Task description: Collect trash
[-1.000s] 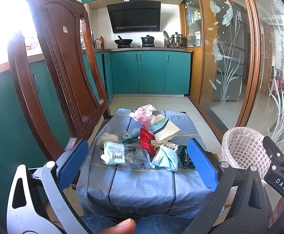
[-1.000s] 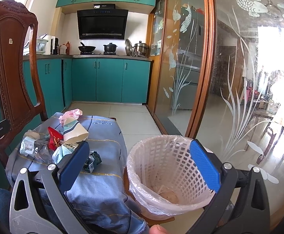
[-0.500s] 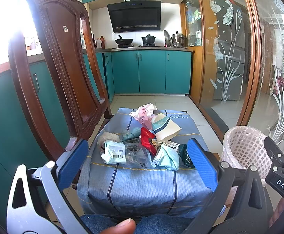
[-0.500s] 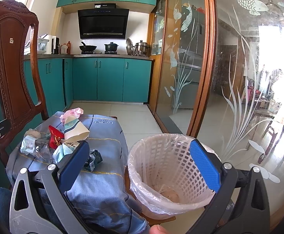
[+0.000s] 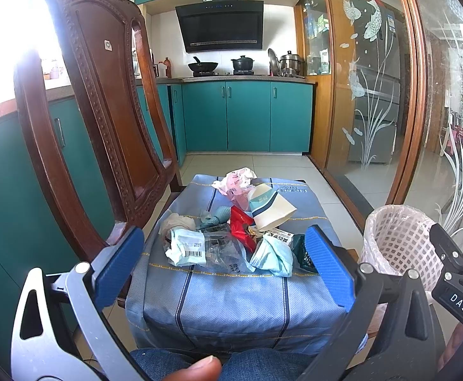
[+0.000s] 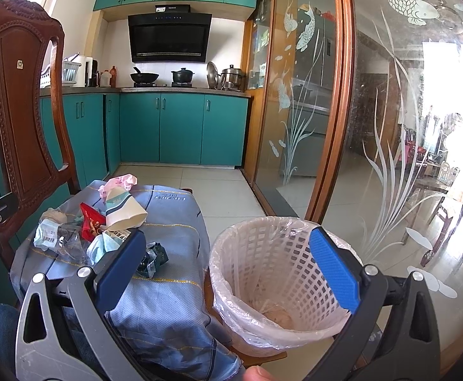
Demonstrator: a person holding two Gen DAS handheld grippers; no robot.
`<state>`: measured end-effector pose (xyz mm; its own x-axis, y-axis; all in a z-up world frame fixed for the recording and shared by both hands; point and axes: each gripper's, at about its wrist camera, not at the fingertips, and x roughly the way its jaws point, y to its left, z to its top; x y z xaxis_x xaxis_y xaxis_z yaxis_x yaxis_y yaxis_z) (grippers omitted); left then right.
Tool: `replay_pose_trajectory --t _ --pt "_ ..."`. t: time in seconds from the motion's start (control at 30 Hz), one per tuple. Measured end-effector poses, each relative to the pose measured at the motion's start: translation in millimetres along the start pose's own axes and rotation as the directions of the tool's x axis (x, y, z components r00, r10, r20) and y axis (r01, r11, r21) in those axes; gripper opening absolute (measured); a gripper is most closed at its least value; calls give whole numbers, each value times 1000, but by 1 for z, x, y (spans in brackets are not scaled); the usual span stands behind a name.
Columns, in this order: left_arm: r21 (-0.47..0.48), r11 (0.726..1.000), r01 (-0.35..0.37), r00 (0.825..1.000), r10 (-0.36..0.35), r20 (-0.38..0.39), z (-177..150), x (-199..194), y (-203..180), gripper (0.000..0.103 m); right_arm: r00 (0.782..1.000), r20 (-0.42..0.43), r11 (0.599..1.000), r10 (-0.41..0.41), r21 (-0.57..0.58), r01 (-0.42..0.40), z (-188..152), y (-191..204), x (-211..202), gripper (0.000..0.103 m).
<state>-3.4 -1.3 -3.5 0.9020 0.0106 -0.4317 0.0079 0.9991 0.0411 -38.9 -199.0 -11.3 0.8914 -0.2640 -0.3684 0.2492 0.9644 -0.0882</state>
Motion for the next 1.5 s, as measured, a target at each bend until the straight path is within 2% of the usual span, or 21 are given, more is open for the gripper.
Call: replay_pose_trajectory --t 1.23,1.4,1.47,1.5 --pt "1 1000 -6 1000 6 -5 -3 6 1 101 1000 -5 1000 -6 -2 6 1 -1 3 101" --pt "5 1000 -1 1000 1 -25 -5 14 1 101 1000 -19 1000 -5 -9 4 -1 1 10 101" --pt "22 999 -43 996 45 -77 -8 27 3 101 999 -37 999 30 -14 -31 0 3 17 101" --pt "26 997 -68 992 71 -109 -11 36 6 101 996 -55 997 77 -19 -78 0 6 23 101"
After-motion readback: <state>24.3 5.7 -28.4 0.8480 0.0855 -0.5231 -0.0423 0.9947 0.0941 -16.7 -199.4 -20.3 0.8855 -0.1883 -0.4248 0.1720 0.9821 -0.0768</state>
